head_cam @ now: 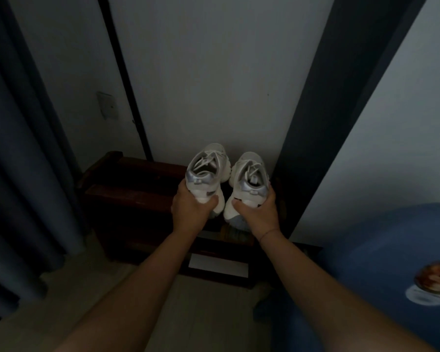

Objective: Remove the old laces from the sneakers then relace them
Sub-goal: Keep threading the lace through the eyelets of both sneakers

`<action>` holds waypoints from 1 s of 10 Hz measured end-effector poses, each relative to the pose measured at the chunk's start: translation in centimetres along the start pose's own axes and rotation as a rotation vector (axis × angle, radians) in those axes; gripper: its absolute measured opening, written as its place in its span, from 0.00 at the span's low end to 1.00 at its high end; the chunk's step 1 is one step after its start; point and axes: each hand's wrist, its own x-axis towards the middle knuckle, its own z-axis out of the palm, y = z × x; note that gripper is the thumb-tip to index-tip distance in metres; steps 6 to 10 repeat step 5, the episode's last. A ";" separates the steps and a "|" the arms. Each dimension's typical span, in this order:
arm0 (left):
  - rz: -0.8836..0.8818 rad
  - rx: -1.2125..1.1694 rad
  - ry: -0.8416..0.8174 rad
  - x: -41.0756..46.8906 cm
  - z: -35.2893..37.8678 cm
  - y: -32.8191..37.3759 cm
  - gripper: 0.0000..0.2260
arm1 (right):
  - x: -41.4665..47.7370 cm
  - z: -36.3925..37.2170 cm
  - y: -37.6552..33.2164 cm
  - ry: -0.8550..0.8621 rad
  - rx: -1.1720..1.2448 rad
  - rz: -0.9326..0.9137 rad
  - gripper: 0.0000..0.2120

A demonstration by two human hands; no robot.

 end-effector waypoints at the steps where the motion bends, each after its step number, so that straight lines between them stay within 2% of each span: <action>1: 0.074 0.048 0.046 -0.7 0.2 0.1 0.38 | -0.1 0.0 0.0 0.014 -0.014 -0.011 0.46; 3: 0.092 0.117 0.062 -0.7 0.7 0.0 0.42 | -0.3 0.0 -0.1 0.025 -0.017 -0.014 0.46; 4: 0.061 0.096 0.012 -0.4 0.1 0.0 0.42 | -0.6 -0.1 -0.3 0.018 -0.028 -0.013 0.50; 5: 0.072 0.163 -0.036 -0.5 -0.7 -0.2 0.46 | -2.3 -0.4 -1.3 0.032 -0.139 0.024 0.55; 10: 0.072 0.163 -0.036 -0.5 -0.7 -0.2 0.46 | -2.3 -0.4 -1.3 0.032 -0.139 0.024 0.55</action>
